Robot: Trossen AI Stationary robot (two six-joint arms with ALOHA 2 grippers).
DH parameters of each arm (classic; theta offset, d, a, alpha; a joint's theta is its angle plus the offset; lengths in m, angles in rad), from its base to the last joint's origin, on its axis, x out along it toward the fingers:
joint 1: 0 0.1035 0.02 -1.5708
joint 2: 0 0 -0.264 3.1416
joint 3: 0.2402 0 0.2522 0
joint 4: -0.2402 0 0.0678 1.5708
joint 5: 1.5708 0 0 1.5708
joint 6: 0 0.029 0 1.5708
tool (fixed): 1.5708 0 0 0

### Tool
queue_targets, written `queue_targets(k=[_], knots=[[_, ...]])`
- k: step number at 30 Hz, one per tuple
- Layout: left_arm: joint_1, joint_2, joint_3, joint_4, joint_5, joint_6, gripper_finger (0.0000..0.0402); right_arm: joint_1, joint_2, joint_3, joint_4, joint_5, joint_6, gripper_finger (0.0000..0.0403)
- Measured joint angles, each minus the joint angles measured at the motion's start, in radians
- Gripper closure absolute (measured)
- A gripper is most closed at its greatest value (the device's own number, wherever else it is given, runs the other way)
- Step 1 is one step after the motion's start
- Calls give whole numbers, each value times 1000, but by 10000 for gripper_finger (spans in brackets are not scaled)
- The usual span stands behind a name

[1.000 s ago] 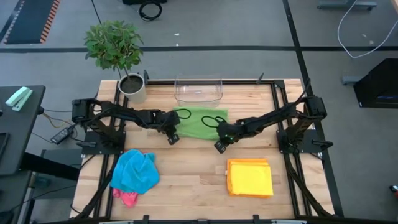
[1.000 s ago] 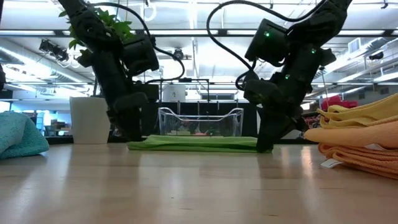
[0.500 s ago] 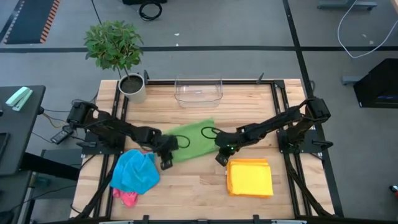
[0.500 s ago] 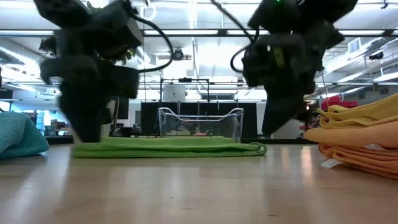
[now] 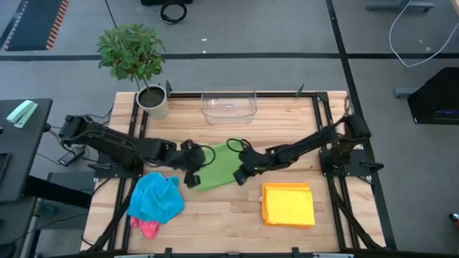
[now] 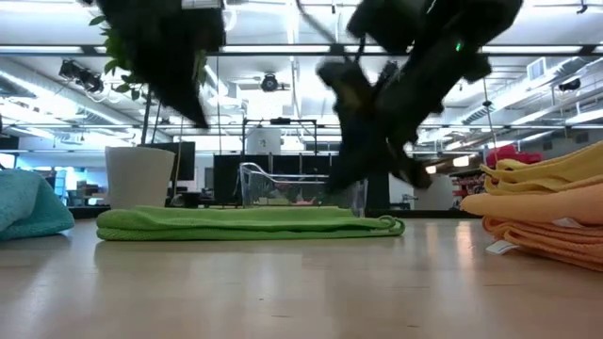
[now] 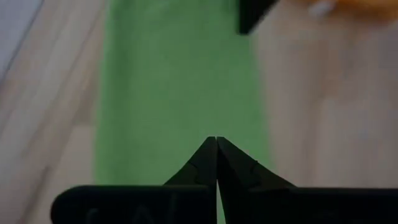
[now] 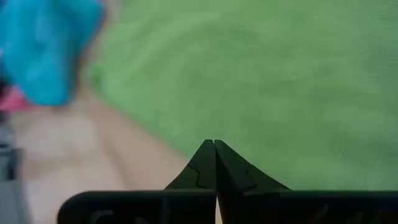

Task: Fold microfiber towels
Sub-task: Fold the green towel on the table

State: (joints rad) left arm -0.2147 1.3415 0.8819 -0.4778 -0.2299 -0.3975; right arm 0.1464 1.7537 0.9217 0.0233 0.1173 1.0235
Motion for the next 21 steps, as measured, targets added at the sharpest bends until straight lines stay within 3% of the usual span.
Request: queue_targets(k=[5,11,16,21], knots=[[120,21,-176,40,133,26,396,-37,102,28,-10,-51,-17,401],[194,57,-357,230,220,-43,394,-33,134,27,-86,-78,-81,401],[139,51,-415,394,270,-195,392,-111,116,25,-122,-68,-180,401],[24,88,-363,468,280,-319,396,-225,76,36,-189,-33,-277,401]])
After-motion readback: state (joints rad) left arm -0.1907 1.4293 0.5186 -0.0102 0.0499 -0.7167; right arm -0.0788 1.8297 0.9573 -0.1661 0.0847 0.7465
